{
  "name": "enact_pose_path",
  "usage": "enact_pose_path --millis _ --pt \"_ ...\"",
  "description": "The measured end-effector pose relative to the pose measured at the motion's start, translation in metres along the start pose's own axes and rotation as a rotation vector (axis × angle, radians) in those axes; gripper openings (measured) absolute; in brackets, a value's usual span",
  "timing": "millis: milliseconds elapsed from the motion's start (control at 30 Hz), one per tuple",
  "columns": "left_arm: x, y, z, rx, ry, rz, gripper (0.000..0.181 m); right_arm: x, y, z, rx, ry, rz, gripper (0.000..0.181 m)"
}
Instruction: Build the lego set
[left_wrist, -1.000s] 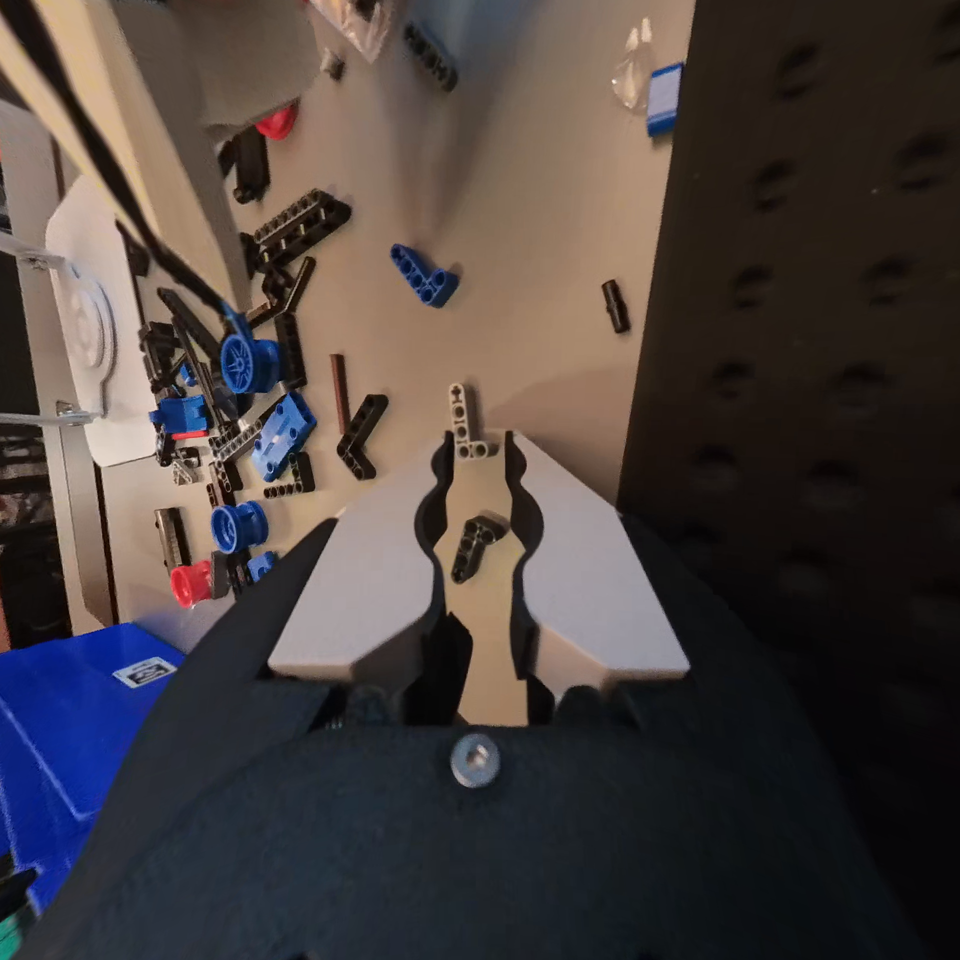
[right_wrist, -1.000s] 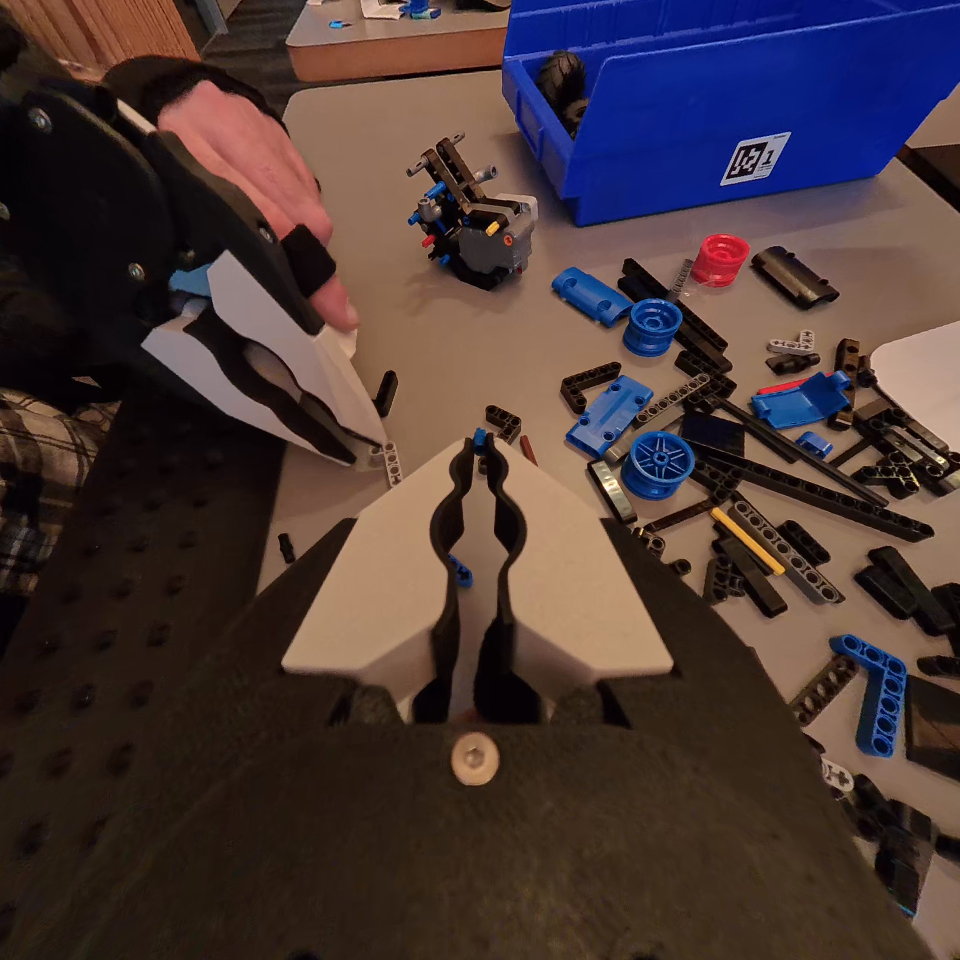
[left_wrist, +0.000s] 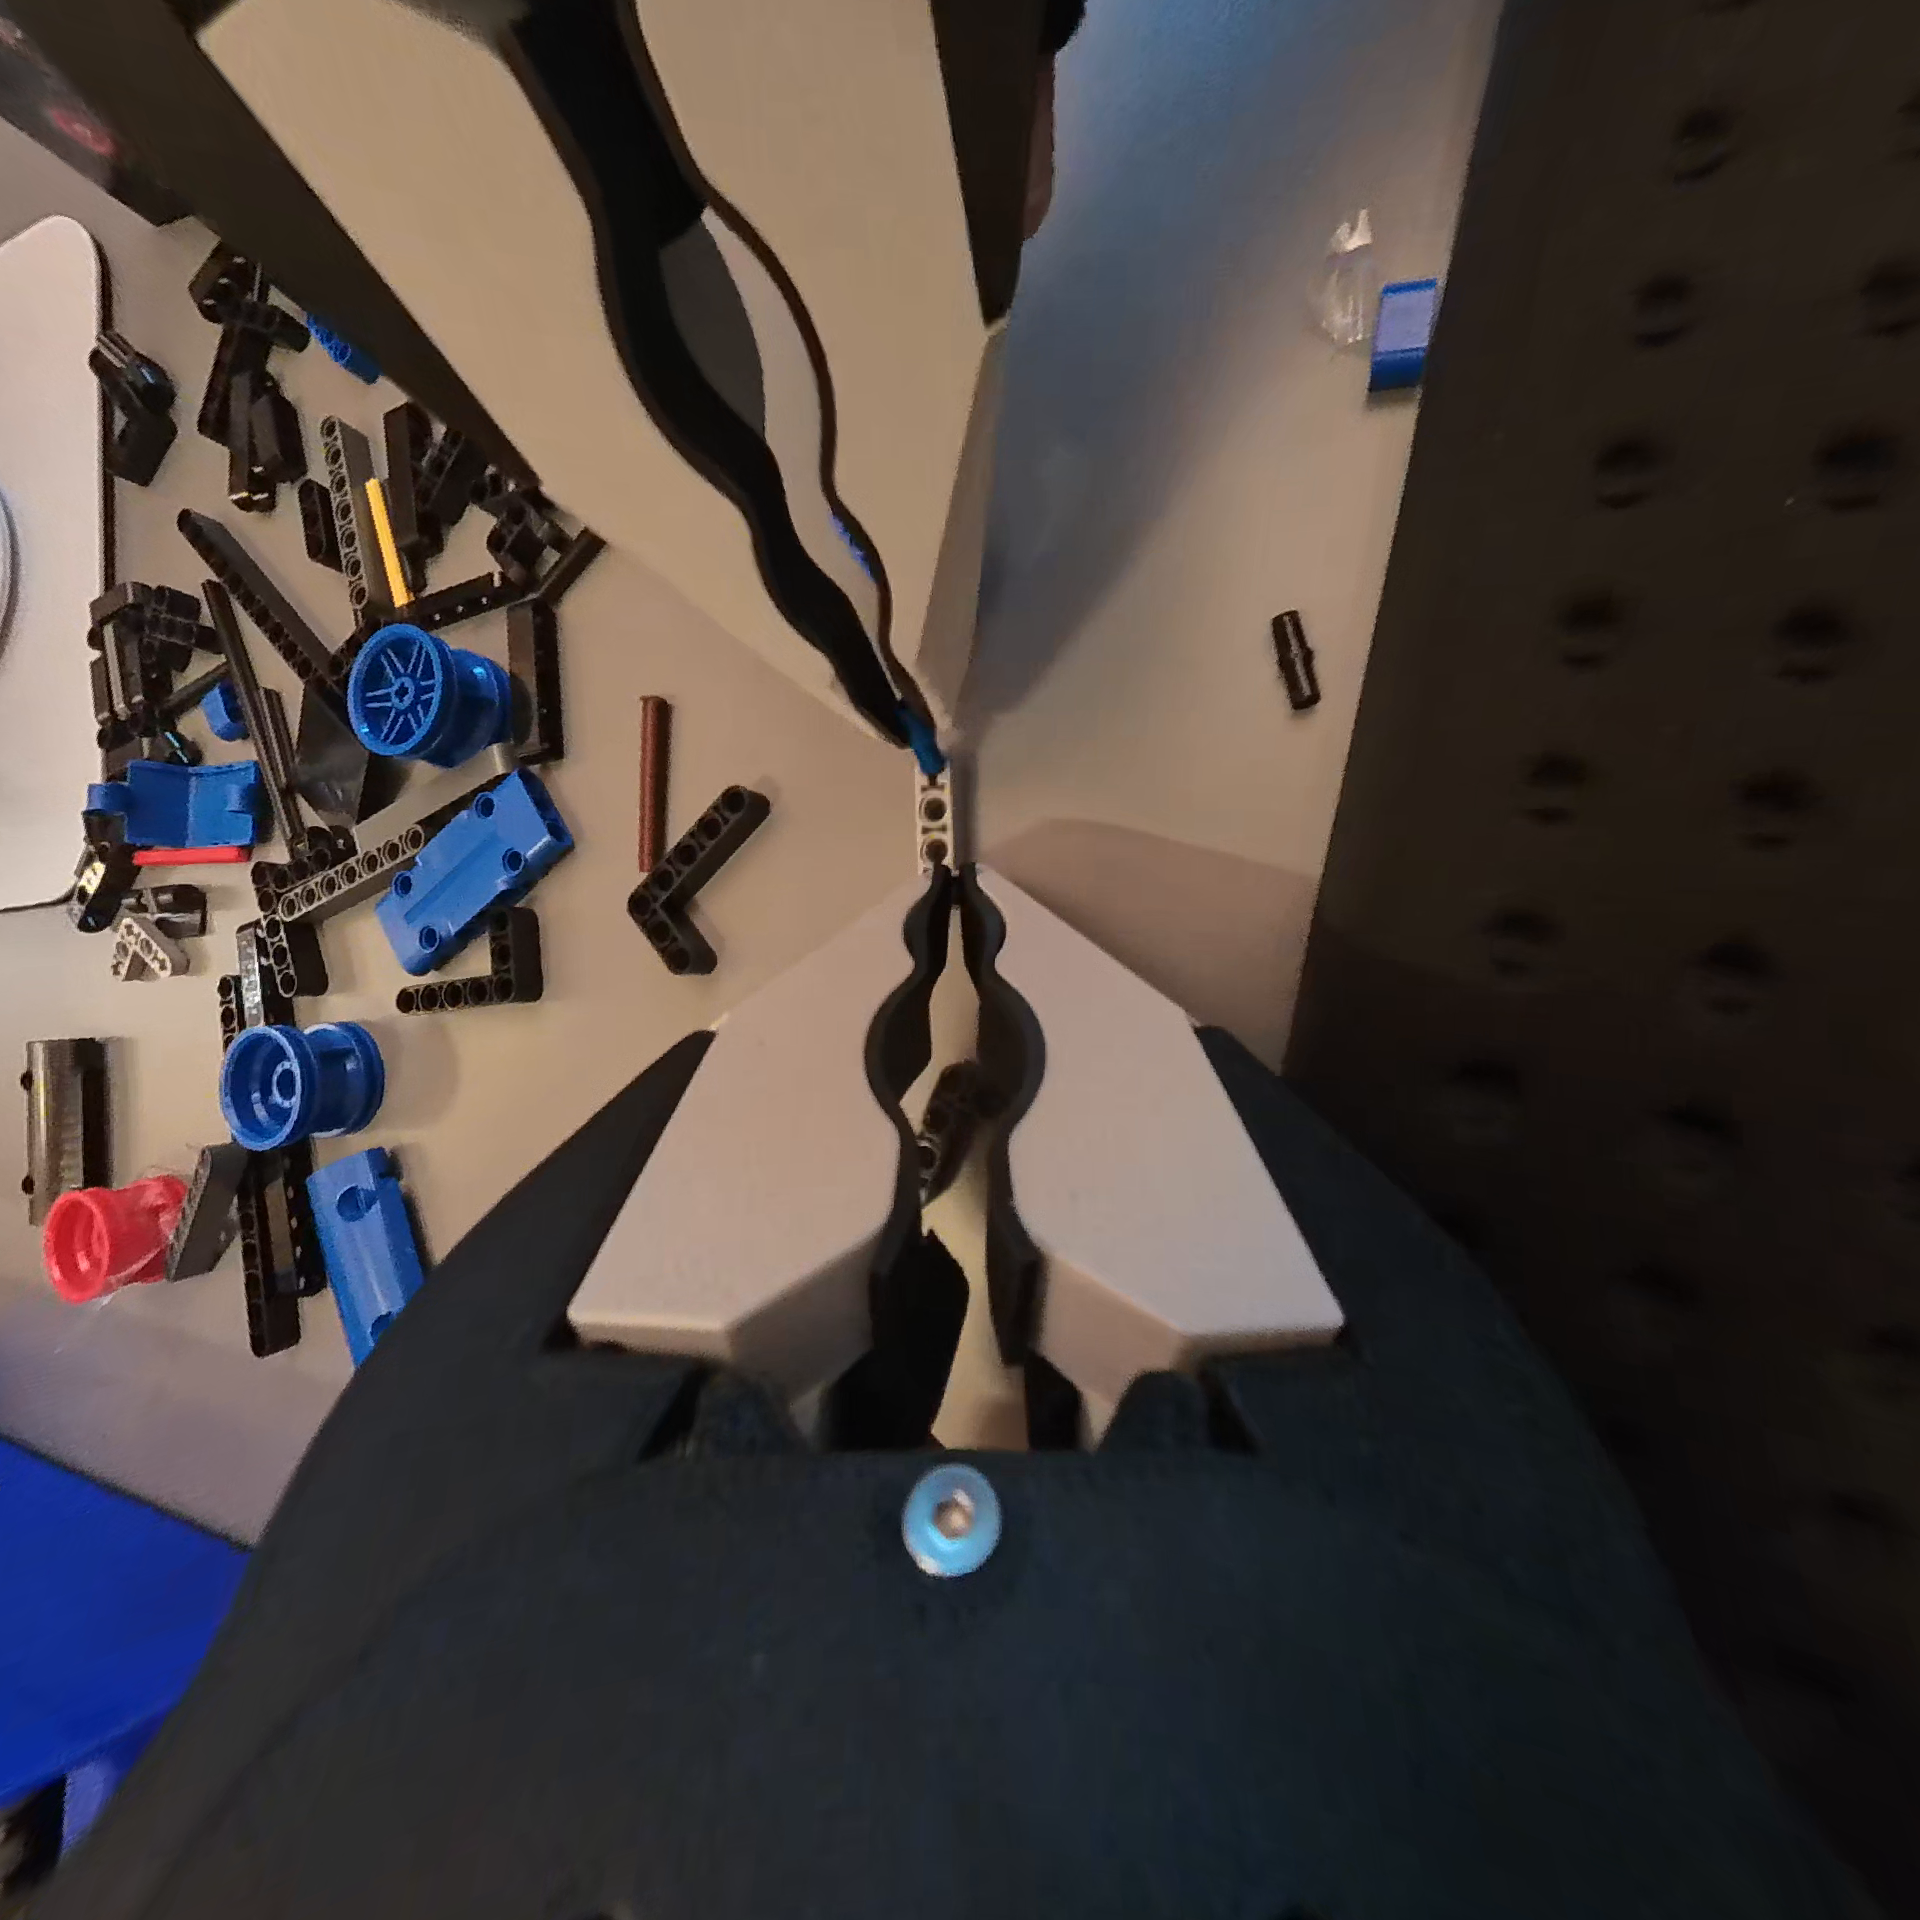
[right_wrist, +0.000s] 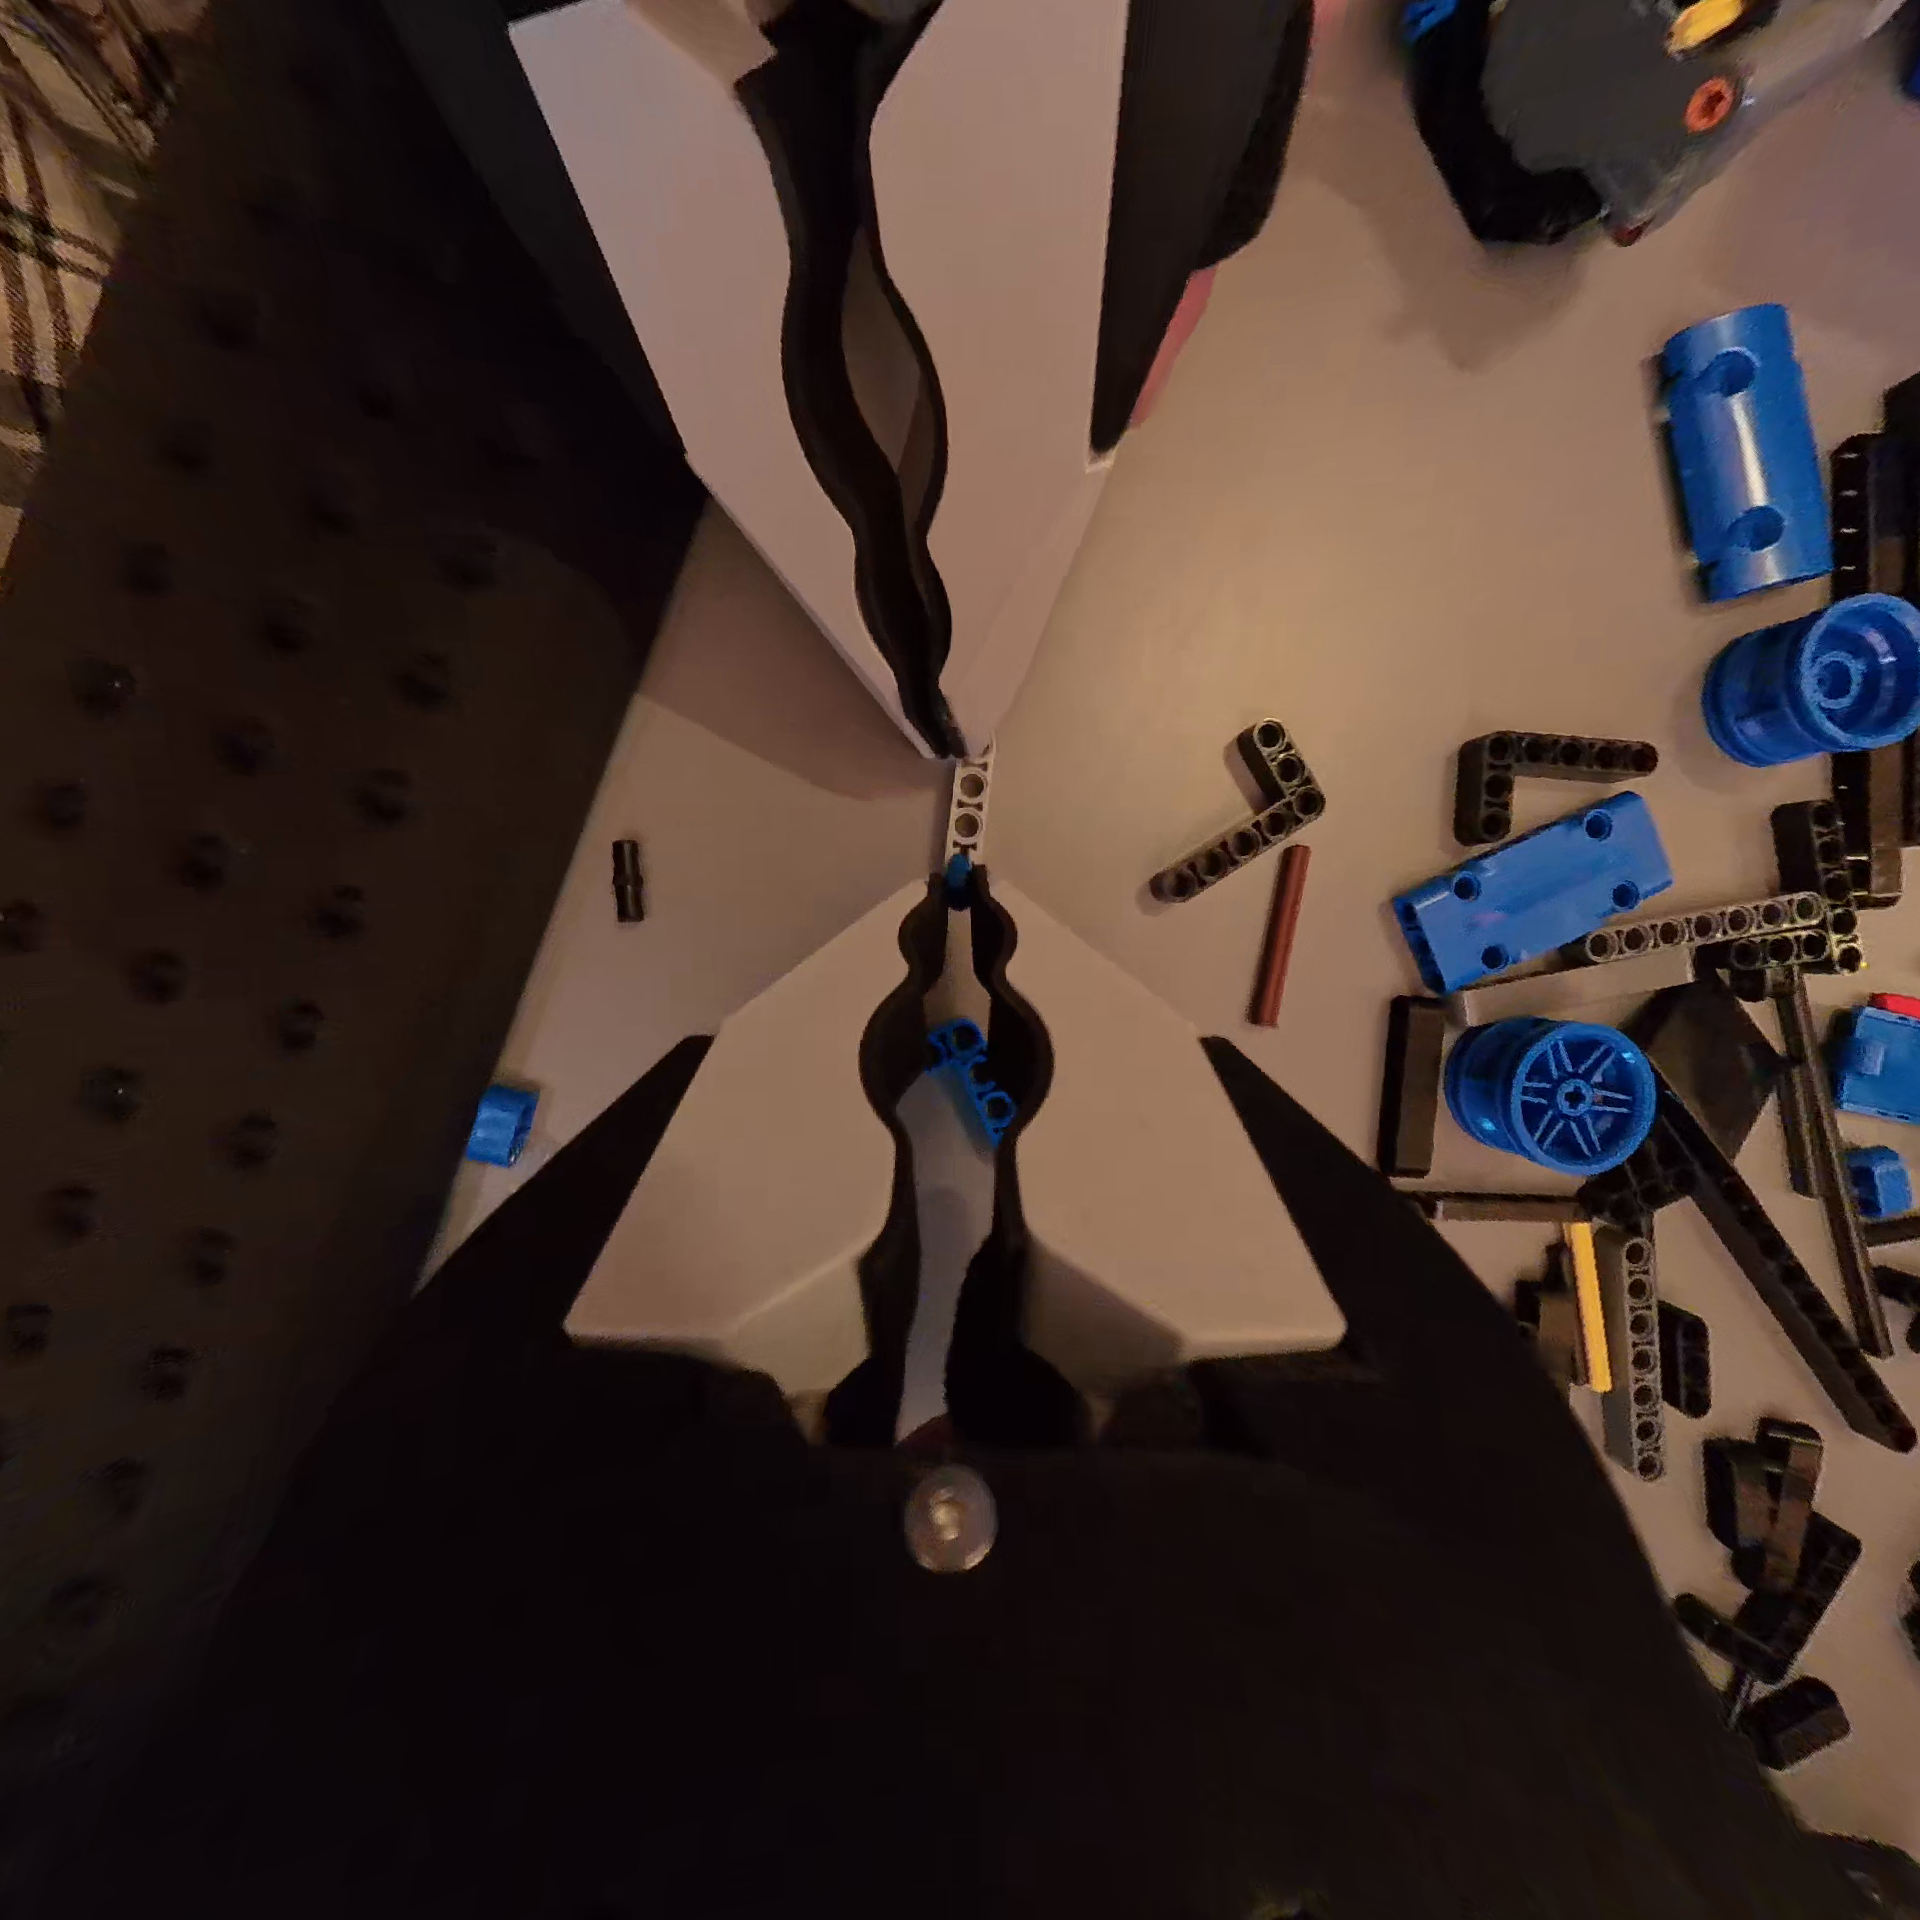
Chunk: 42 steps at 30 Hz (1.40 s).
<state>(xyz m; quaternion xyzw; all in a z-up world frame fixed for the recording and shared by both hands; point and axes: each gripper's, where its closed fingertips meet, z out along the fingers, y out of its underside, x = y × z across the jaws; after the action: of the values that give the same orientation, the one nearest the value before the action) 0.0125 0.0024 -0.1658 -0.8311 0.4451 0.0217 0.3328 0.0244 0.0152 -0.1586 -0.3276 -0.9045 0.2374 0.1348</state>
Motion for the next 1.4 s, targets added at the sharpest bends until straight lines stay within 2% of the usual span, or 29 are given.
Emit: enact_pose_path --millis 33,200,467,833,1400 --pt "0.0002 -0.0004 0.0002 0.006 0.004 -0.003 0.000 -0.0001 0.0000 0.0002 -0.008 -0.006 -0.004 0.002" --pt "-0.0003 -0.0008 0.0006 0.022 0.008 -0.006 0.000 -0.0003 0.0008 -0.0002 -0.077 -0.018 -0.052 0.002" --pt "-0.0003 -0.0015 0.0005 0.058 0.008 -0.004 0.000 0.0009 0.0018 0.0001 -0.221 -0.069 -0.235 0.002" --pt "0.0002 -0.0020 0.0002 0.153 0.047 -0.037 0.000 -0.0027 0.0031 -0.0006 -0.270 -0.169 -0.404 0.003" --pt "-0.0007 -0.0022 0.0011 0.220 0.117 -0.109 0.000 -0.0026 0.0045 -0.0006 -0.399 -0.193 -0.718 0.003"
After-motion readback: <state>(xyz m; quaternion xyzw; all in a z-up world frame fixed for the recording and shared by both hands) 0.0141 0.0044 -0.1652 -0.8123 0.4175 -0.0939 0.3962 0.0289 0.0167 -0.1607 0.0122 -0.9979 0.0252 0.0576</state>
